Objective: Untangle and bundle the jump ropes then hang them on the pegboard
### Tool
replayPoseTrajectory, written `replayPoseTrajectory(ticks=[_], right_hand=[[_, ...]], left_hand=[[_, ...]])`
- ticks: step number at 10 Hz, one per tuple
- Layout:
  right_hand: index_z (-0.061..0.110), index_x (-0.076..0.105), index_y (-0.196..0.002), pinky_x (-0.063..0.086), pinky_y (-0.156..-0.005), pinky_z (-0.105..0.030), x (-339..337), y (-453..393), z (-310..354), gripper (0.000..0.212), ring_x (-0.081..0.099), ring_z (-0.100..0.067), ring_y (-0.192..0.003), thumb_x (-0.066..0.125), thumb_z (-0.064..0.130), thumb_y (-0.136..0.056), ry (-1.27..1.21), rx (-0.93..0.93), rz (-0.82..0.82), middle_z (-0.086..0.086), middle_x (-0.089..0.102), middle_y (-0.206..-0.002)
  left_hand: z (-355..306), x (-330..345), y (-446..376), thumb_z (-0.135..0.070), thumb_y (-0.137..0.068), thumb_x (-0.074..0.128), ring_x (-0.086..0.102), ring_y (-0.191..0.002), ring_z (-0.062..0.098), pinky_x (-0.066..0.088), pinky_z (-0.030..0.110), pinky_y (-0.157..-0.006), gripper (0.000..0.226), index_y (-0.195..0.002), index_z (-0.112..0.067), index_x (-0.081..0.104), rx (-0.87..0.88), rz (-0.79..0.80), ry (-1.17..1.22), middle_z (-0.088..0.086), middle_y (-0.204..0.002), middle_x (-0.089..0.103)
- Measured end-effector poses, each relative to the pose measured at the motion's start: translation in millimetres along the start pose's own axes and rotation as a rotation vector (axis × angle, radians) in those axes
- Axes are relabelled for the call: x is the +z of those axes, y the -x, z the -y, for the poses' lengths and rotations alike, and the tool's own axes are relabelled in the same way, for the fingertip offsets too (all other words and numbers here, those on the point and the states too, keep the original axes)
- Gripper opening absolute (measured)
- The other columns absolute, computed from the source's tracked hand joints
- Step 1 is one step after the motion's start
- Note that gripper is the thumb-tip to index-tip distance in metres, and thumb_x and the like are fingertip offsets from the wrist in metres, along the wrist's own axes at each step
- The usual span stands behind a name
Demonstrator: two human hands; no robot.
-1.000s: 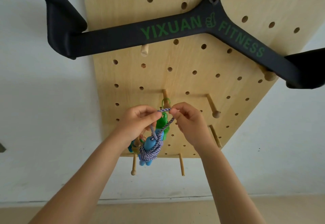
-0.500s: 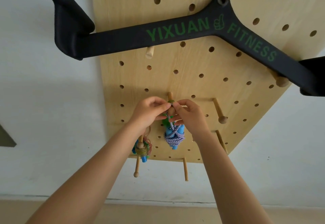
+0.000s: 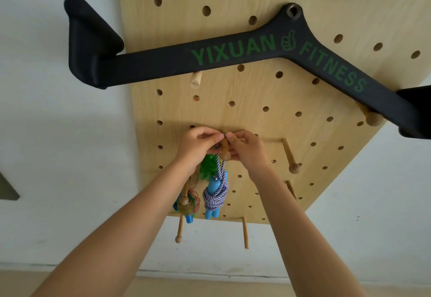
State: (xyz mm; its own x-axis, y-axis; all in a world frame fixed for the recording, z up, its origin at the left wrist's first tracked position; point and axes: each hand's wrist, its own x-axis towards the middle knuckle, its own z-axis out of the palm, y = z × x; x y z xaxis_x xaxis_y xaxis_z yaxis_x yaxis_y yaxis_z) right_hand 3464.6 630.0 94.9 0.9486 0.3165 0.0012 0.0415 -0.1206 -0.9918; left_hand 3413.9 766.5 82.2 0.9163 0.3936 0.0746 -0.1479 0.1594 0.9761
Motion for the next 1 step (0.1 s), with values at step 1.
replayPoseTrajectory(ticks=[1], right_hand=[[0.005,0.059,-0.101,0.056,-0.053,-0.031,-0.5,6.5,3.0,0.025,0.070,-0.018,-0.056,0.067,0.027,-0.093,0.059,-0.020,-0.040,-0.001,0.073,-0.066]], left_hand=[[-2.9,-2.7,6.2,-0.011,-0.086,0.076,0.073,-0.085,0.020,0.061,0.028,-0.068,0.006,-0.087,-0.017,0.074,0.016,-0.006,-0.034,0.000,-0.082,0.076]])
